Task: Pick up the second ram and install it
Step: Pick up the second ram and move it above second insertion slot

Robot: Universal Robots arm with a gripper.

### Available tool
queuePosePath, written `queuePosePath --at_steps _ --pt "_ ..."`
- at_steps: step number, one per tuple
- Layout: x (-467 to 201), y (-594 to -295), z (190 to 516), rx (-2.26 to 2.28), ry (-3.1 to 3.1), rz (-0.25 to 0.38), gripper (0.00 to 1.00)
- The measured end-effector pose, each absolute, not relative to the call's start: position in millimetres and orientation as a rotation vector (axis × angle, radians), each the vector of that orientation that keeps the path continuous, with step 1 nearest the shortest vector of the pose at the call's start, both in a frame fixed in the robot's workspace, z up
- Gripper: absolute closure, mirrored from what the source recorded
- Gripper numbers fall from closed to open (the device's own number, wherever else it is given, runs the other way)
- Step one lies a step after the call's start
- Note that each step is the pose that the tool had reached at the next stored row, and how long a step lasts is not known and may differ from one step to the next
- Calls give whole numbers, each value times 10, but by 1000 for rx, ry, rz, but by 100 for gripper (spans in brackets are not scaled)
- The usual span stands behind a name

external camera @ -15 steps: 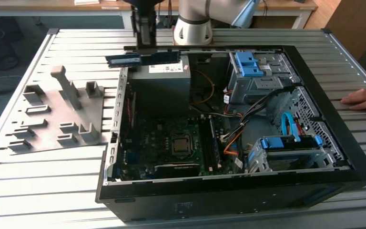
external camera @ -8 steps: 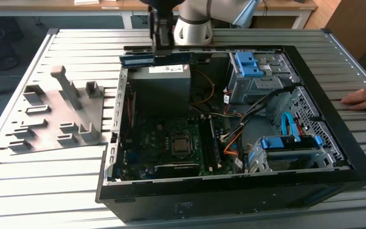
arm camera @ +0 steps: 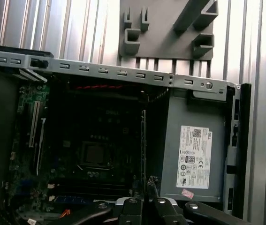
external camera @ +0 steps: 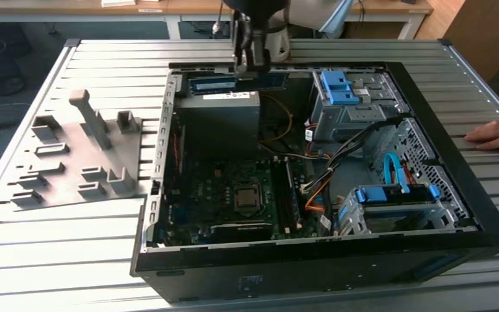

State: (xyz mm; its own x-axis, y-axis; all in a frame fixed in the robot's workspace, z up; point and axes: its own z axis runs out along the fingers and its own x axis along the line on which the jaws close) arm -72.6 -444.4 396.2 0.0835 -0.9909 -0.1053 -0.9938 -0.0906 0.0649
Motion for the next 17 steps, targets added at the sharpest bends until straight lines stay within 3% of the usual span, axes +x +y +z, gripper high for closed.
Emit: queuePosePath --at_steps 17 --pt "-410 -4755 3664 -2295 2103 190 86"
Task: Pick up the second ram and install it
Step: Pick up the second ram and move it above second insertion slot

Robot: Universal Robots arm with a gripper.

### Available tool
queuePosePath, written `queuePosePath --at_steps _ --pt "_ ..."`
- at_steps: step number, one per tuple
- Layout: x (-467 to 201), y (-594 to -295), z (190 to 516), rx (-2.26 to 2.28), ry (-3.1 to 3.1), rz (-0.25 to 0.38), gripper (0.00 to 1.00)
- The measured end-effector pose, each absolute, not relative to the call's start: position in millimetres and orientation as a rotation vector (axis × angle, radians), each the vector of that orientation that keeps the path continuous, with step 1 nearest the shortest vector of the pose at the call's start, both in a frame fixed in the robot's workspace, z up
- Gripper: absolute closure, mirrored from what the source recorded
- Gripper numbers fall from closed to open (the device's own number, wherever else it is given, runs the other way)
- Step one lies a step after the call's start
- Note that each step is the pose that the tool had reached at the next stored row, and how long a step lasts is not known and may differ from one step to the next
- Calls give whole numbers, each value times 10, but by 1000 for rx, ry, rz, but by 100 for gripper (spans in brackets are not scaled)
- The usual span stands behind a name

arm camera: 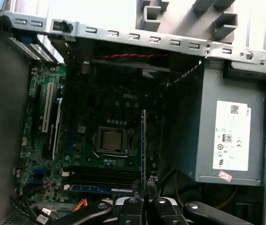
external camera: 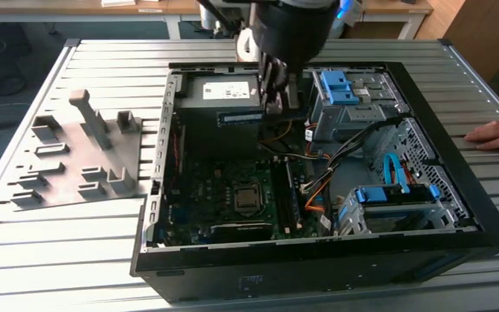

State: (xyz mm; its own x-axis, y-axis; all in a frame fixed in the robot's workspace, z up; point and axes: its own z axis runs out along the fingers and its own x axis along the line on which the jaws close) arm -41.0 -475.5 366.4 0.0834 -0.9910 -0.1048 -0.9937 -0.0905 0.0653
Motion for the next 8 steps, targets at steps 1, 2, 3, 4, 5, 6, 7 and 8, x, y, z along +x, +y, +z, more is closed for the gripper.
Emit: queuePosePath --at_steps 1,2,3,4,5,6,7,8 --pt "-394 -4775 3646 -2295 2103 190 86" --pt "-381 -4798 3627 -2295 2103 190 86" --pt "-368 -4820 3609 -2295 2103 190 86" --pt "-355 -4843 3591 -2295 2103 190 86" --pt "-342 -4864 3574 -2295 2103 190 86" --pt "-330 -4884 3556 -2295 2103 190 86" --pt "-317 -4905 3536 -2295 2103 190 86" --pt "-306 -4921 3518 -2295 2103 190 86"
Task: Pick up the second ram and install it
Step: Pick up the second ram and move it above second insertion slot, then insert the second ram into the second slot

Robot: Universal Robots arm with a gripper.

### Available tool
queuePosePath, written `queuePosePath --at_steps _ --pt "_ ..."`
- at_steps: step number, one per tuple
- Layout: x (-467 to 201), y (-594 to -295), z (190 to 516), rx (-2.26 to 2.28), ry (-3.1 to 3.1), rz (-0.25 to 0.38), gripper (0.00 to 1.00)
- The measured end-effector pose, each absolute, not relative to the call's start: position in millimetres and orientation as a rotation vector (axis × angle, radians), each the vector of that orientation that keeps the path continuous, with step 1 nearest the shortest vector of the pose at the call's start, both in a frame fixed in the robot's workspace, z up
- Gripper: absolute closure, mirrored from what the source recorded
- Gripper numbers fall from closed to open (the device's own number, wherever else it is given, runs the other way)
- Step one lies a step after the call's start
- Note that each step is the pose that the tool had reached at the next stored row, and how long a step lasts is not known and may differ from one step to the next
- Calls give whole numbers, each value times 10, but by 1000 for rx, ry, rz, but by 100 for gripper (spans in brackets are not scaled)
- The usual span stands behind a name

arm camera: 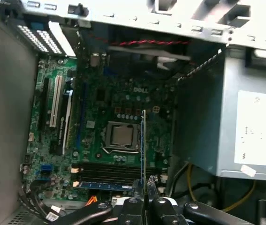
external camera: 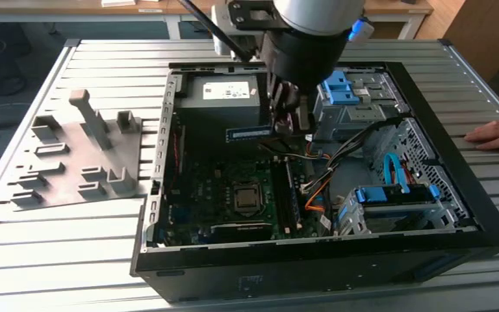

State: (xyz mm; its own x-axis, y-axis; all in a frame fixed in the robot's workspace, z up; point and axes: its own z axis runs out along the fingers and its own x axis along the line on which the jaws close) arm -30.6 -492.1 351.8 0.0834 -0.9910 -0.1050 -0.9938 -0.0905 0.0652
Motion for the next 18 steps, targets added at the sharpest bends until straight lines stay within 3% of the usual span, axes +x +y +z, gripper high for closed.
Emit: queuePosePath --at_steps 18 --pt "-277 -4946 3467 -2296 2103 189 86"
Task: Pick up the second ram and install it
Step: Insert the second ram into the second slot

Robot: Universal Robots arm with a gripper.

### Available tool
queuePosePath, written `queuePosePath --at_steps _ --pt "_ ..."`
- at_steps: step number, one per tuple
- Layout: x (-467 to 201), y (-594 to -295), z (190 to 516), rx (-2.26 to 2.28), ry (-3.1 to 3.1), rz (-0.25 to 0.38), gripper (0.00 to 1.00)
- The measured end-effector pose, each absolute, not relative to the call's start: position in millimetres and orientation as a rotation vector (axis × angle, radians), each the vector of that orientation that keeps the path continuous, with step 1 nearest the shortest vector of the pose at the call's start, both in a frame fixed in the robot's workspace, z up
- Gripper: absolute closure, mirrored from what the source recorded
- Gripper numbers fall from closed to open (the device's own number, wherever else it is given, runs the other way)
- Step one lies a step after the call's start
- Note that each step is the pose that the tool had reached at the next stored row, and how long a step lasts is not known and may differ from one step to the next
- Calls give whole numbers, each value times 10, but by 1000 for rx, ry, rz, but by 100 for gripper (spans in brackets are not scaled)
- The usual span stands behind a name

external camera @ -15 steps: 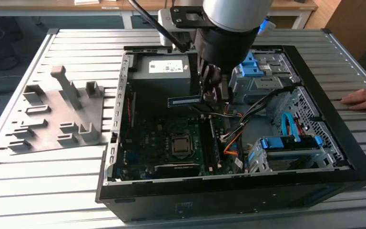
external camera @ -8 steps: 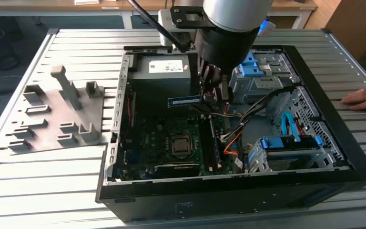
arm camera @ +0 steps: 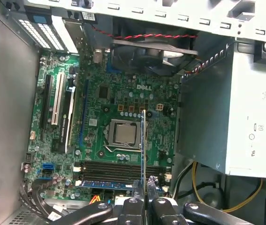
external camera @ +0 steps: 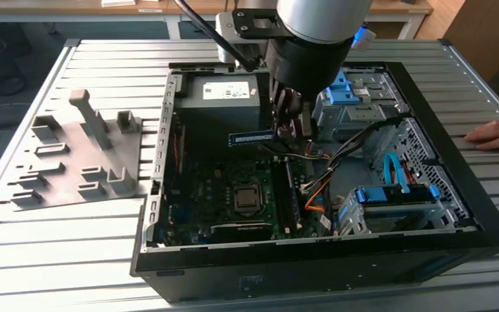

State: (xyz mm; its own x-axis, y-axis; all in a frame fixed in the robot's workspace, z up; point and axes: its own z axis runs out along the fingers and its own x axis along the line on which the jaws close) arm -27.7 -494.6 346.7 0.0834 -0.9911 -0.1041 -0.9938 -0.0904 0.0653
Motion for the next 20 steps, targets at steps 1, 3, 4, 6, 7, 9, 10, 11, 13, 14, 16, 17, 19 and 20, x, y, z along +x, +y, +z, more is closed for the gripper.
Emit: queuePosePath --at_steps 1,3,4,6,7,9,10,11,13,14,16,17,19,20 --pt "-277 -4946 3466 -2286 2113 188 86" --pt "-277 -4946 3457 -2217 2182 185 86" --pt "-277 -4946 3454 -2196 2202 185 86" --pt "-277 -4946 3449 -2155 2239 184 86" --pt "-277 -4946 3447 -2135 2257 183 86" --pt "-277 -4946 3442 -2094 2293 182 86" --pt "-277 -4946 3441 -2072 2311 182 86" --pt "-277 -4946 3439 -2051 2328 181 86" --pt "-277 -4946 3435 -2005 2365 180 86" --pt "-277 -4946 3433 -1984 2381 180 86" --pt "-277 -4946 3430 -1938 2417 178 86" --pt "-277 -4946 3428 -1915 2433 178 86" --pt "-277 -4946 3424 -1870 2466 176 86" --pt "-277 -4946 3422 -1847 2482 176 86"
